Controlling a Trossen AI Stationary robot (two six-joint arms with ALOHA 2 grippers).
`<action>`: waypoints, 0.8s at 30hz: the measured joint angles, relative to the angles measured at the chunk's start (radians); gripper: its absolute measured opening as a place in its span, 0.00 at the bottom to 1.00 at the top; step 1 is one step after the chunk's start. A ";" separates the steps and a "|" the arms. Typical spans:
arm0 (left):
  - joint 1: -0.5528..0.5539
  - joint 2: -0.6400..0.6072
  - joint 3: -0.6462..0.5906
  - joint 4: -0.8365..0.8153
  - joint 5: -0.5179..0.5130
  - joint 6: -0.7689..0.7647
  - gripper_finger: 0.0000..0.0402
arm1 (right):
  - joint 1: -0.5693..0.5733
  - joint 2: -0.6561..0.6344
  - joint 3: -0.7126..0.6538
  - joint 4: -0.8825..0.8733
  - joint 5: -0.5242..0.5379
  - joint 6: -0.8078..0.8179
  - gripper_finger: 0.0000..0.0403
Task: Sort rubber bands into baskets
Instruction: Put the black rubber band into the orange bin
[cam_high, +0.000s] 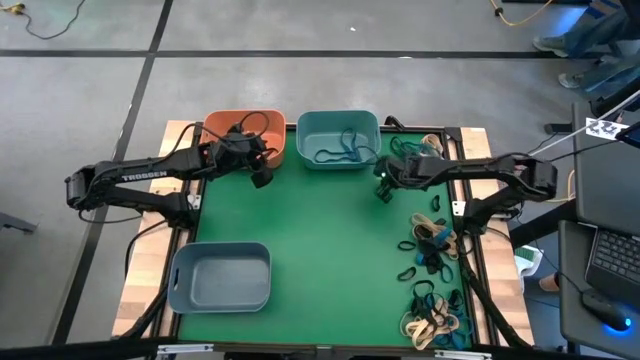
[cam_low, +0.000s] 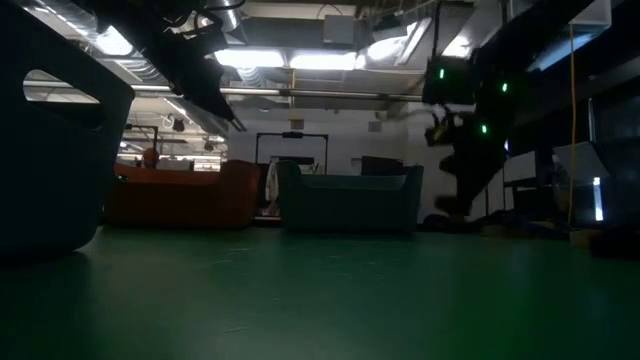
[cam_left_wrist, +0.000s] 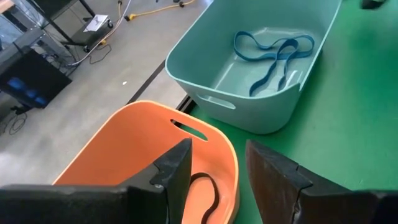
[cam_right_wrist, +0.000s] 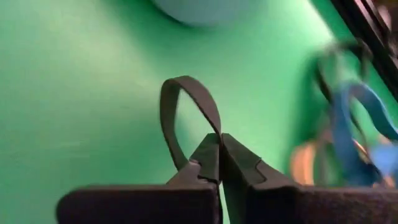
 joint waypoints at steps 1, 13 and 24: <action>0.000 0.000 0.000 0.005 0.000 0.000 0.37 | 0.025 -0.010 0.009 0.005 -0.011 -0.001 0.02; -0.028 0.000 -0.008 0.098 0.366 0.037 0.37 | 0.218 0.002 0.063 0.416 -0.125 -0.092 0.02; -0.141 0.075 -0.009 0.250 0.475 0.122 0.37 | 0.243 0.109 0.063 0.817 -0.252 -0.110 0.03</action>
